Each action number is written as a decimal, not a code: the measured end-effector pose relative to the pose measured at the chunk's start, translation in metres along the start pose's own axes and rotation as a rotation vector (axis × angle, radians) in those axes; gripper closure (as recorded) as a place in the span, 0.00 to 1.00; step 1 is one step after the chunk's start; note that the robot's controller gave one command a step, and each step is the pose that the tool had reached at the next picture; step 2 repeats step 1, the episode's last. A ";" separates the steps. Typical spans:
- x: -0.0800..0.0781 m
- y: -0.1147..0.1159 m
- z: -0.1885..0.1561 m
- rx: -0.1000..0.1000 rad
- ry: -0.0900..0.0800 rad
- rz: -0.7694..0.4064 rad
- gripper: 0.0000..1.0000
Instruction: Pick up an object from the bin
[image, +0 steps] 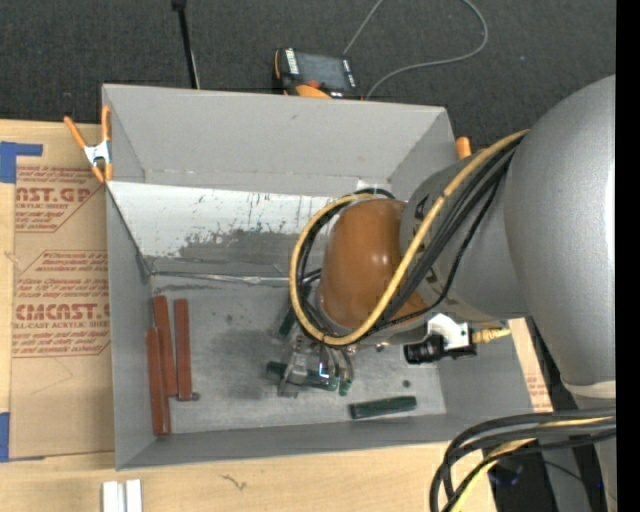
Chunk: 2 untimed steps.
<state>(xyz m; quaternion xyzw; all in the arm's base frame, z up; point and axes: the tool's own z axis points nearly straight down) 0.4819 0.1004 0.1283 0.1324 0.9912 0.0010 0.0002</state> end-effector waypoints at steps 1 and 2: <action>0.000 0.001 -0.051 -0.001 -0.003 -0.002 1.00; 0.000 0.001 -0.051 -0.001 -0.003 -0.002 1.00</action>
Offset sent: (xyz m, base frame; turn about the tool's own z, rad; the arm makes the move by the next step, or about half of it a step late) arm -0.0001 0.0000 0.0489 0.0000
